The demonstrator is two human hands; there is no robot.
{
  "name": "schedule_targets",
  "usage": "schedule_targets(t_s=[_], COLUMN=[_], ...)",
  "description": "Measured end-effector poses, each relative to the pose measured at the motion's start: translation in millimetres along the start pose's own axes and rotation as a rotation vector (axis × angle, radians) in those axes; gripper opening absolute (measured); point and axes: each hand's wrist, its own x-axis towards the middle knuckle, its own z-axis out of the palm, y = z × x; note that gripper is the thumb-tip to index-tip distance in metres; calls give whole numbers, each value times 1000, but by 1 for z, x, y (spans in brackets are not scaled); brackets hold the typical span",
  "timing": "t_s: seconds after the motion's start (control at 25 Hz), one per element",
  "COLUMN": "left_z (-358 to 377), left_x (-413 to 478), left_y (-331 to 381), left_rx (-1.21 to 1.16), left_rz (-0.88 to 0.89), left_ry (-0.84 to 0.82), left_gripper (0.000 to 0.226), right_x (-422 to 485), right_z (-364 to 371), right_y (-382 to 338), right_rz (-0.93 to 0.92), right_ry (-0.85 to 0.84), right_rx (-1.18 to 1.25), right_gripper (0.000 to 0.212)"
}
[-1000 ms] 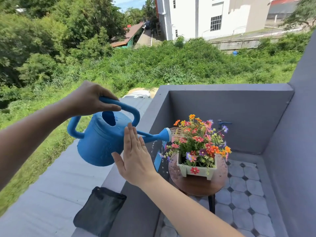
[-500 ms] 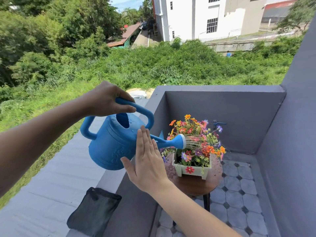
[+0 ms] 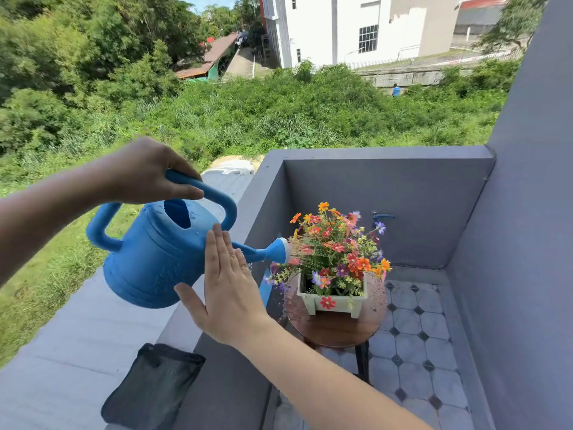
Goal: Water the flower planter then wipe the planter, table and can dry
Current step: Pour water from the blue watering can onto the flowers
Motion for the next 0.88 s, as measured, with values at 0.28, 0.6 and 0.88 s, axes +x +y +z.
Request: schedule_targets(t_s=[0.28,0.6,0.88], left_z=[11,2,2], left_x=[3,21,17], left_y=[5,5,-9], left_rx=[-49,-41,38], left_rz=[8,-46,-98], left_ry=[-95,-22,-65], left_gripper=[25,29,30], right_x=[-19,11,21], right_z=[1,-11,-2], right_y=[-1,11,2], right_rz=[36,68,51], right_ry=[-27,29,-51], right_rx=[20,2,12], right_gripper=[85,81,81])
